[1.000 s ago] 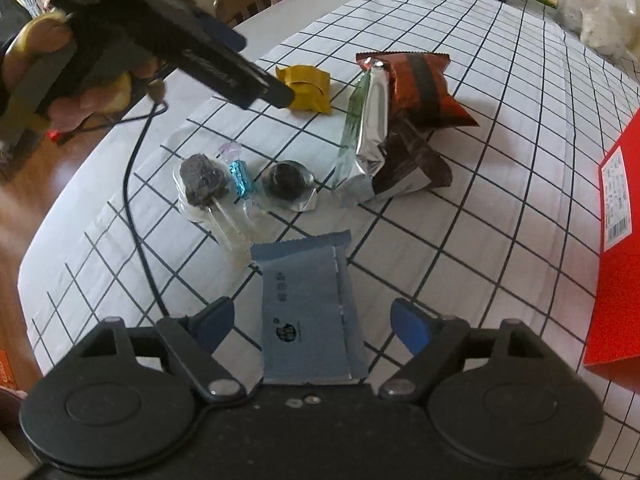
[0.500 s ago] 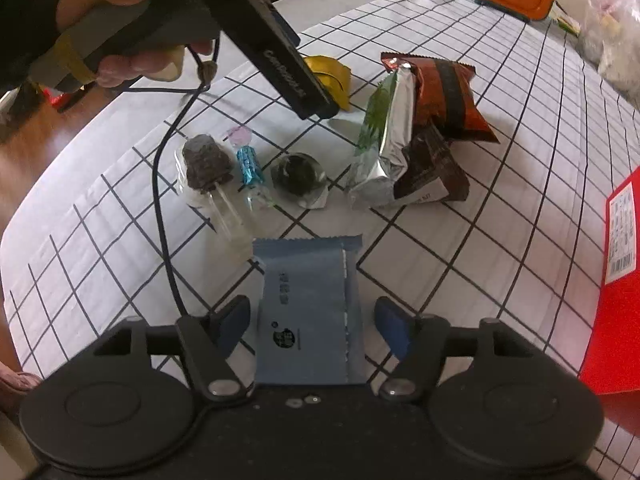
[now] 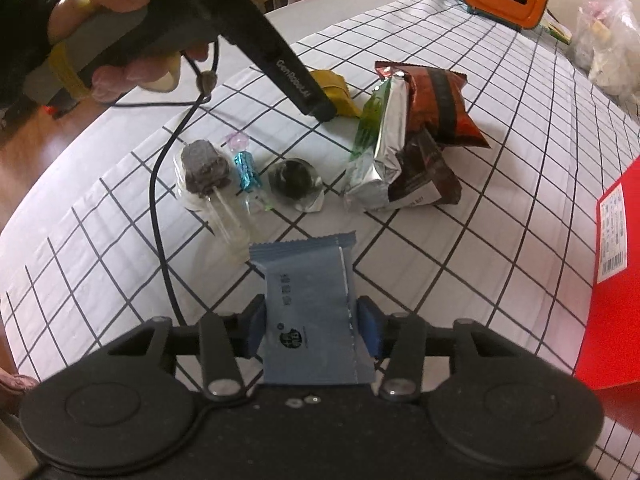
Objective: Organize snacks
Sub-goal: 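Grasp the yellow wrapped snack with left tool while right tool grasps blue packet, then carry the yellow snack and blue packet with both tools over the red box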
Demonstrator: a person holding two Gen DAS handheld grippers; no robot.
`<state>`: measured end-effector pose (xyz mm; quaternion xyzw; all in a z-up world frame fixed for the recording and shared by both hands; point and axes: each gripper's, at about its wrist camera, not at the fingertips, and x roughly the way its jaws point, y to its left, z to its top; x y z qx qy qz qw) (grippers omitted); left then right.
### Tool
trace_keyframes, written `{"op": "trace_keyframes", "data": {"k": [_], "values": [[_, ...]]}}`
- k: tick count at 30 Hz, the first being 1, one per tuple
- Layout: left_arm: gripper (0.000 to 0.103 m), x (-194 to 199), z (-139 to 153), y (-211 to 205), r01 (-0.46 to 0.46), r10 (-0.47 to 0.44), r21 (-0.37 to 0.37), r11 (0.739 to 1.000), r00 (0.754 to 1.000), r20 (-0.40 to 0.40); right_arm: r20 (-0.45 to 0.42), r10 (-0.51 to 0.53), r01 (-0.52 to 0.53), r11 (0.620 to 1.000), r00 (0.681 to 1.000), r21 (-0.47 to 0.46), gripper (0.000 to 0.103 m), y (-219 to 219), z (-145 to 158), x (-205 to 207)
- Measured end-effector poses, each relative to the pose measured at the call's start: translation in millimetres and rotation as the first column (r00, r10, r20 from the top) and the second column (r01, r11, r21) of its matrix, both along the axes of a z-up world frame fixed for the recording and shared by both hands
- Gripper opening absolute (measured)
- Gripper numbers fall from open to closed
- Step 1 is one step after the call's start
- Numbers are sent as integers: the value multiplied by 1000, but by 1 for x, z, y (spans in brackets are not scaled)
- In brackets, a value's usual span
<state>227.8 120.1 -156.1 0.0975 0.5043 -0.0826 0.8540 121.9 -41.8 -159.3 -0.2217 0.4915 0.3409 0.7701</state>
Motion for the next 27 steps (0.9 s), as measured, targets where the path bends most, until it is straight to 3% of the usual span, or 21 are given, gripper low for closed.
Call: {"op": "trace_keyframes", "data": {"k": [13,27], "values": [[47,-28,14,4,-122,123,-50,991,992,19,-30,-164,166,982,986,89,46,-36,18,10],[47,-75,77,-47,-196,205,-93,976,972,110,7,-214,208,955,977,211,46,-106,79,17]]}}
